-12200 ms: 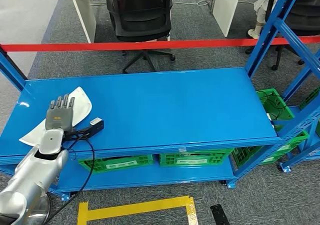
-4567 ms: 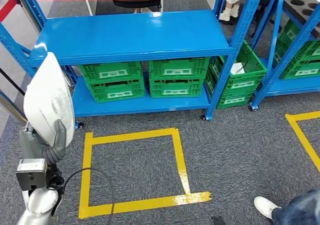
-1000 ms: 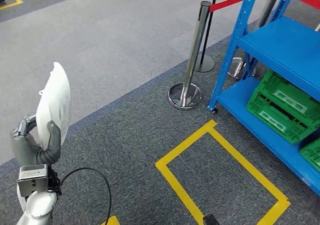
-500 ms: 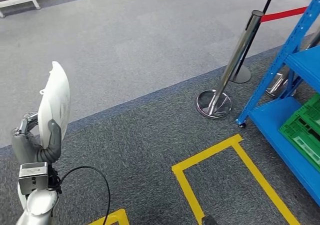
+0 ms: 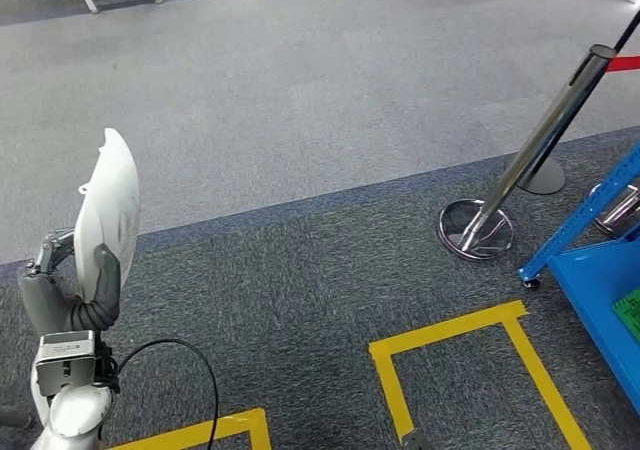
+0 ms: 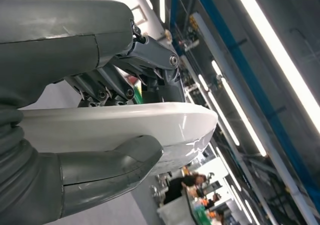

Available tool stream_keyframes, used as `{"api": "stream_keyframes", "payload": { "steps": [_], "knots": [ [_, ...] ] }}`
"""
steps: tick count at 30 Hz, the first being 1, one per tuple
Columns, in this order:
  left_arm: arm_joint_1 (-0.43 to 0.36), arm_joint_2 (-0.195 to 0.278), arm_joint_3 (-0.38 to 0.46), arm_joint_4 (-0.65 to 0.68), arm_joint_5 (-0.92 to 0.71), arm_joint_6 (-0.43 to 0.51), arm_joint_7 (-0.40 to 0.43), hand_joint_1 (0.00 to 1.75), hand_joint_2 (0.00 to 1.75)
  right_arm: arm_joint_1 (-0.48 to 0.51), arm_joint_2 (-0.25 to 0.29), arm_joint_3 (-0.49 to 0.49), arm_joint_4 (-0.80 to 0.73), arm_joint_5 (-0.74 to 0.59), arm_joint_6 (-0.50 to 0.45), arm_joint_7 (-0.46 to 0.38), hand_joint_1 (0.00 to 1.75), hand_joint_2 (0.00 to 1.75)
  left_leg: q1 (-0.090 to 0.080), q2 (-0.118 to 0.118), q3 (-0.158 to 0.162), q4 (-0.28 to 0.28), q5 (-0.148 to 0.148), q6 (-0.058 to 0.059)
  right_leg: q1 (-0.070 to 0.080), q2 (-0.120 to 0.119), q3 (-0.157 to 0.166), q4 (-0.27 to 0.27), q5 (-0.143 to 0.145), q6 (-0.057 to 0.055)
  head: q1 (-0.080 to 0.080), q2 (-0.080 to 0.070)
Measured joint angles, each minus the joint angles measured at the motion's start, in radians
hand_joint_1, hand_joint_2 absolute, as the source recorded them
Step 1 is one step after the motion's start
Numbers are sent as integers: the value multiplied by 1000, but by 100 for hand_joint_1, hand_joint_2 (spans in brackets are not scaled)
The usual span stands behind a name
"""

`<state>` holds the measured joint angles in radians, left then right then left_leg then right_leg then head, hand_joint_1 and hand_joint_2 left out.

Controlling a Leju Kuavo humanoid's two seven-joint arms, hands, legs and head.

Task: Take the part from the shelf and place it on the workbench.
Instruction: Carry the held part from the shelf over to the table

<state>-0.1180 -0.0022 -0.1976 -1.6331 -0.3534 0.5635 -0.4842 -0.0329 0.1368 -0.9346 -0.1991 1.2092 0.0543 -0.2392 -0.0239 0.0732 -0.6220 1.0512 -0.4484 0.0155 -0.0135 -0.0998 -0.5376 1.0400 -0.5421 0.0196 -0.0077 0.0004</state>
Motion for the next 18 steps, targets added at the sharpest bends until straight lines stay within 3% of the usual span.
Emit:
{"api": "stream_keyframes", "payload": {
  "steps": [2,4,6,8,9,10,12,14,18],
  "knots": [
    [-1,3,0,0,0,-1,0,175,175,-2,0,1,0,1,1,0,0,175,-2,-18,2,-12,0,10,0,-20,5,-5,-5,11,2,0],
    [-4,5,0,-1,0,-1,0,175,175,-4,1,2,0,1,1,-1,0,175,4,-41,10,-26,6,21,-4,15,-3,17,-24,19,4,0],
    [-7,4,-1,-1,-1,-2,0,175,175,-5,0,3,0,1,1,-1,0,175,9,-63,15,-33,8,30,-6,77,-54,118,-71,24,11,0],
    [-7,4,-2,0,-1,-4,0,175,175,-3,0,3,0,1,1,-1,0,175,10,-89,16,-32,7,34,-6,99,-131,245,-108,28,14,0],
    [-7,4,-2,0,-1,-5,0,175,175,-2,0,3,0,1,1,-1,0,175,10,-105,17,-31,6,34,-6,101,-156,272,-101,30,14,0],
    [-6,4,-2,0,-1,-6,0,175,175,-1,0,3,0,2,1,0,0,175,11,-120,19,-31,5,33,-6,102,-162,260,-74,30,14,0],
    [-6,4,-2,0,-1,-7,0,175,175,1,-1,3,0,3,2,0,0,175,14,-149,23,-28,1,27,-10,122,-124,141,12,31,14,0],
    [-6,4,-2,0,-1,-7,0,175,175,1,-2,3,0,3,2,-1,0,175,17,-164,24,-24,-3,21,-13,150,-87,44,64,31,15,0],
    [-6,4,-2,0,-1,-7,0,175,175,1,-2,3,0,4,2,-1,0,175,17,-166,24,-23,-4,20,-14,159,-82,29,70,32,15,0]
  ]
}}
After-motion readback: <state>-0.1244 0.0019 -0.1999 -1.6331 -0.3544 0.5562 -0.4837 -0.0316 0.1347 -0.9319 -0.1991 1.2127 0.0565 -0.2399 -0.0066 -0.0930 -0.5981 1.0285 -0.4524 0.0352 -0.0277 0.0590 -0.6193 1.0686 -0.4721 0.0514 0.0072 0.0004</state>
